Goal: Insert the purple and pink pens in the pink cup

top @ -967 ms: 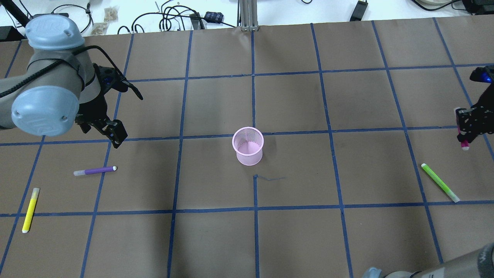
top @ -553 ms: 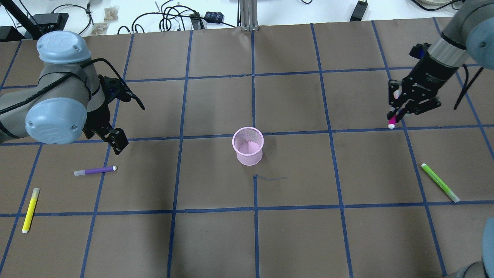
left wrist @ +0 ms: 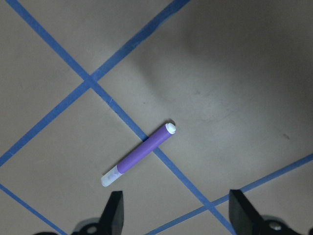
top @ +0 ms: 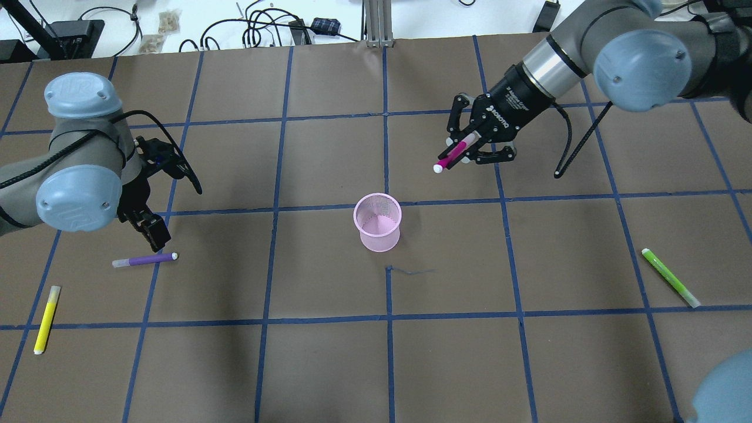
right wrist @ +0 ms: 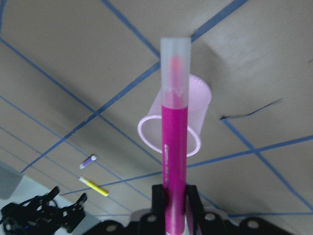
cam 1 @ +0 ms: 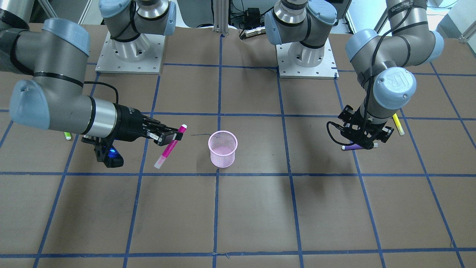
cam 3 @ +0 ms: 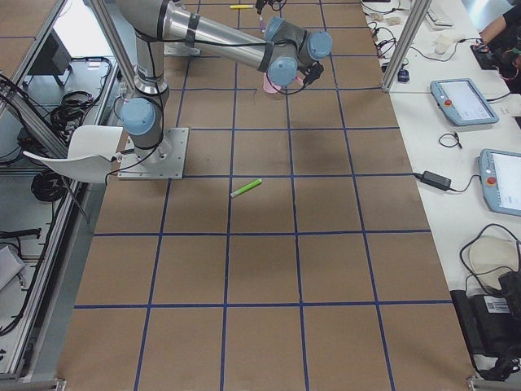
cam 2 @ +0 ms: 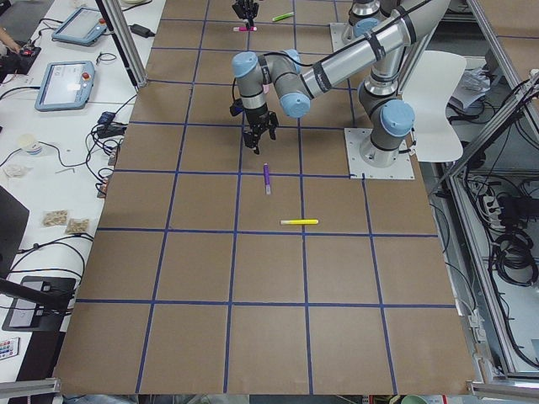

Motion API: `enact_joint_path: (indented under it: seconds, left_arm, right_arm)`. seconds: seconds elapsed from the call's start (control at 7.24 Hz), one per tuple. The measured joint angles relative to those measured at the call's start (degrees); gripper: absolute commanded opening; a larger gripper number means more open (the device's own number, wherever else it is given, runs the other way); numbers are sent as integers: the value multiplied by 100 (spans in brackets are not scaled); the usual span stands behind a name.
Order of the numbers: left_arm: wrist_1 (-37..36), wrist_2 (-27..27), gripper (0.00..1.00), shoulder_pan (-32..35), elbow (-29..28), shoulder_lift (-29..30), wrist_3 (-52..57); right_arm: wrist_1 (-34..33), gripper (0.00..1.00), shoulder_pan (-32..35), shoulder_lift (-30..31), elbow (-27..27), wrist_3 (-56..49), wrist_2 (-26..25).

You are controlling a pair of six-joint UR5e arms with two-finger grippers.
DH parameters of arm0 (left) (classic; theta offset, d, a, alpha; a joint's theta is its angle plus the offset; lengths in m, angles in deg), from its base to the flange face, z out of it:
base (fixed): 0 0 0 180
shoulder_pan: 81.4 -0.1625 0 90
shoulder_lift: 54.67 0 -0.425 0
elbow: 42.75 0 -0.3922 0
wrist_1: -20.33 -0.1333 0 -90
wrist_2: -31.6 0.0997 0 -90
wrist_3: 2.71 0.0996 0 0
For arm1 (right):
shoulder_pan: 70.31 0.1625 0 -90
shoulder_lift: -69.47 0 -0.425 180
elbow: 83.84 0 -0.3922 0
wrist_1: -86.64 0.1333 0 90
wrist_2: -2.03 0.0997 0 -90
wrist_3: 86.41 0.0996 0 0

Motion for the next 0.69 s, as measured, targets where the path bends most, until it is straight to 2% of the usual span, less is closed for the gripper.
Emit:
enact_joint_path:
  seconds: [0.41,0.69]
  left_arm:
    - [-265,0,100,-46,158,265,46]
    - [-632,84,100,-46,268,444,210]
  right_arm:
    - [15,0,452,-31,241,268,1484]
    - [-2,0,540,-138,669,273,2085]
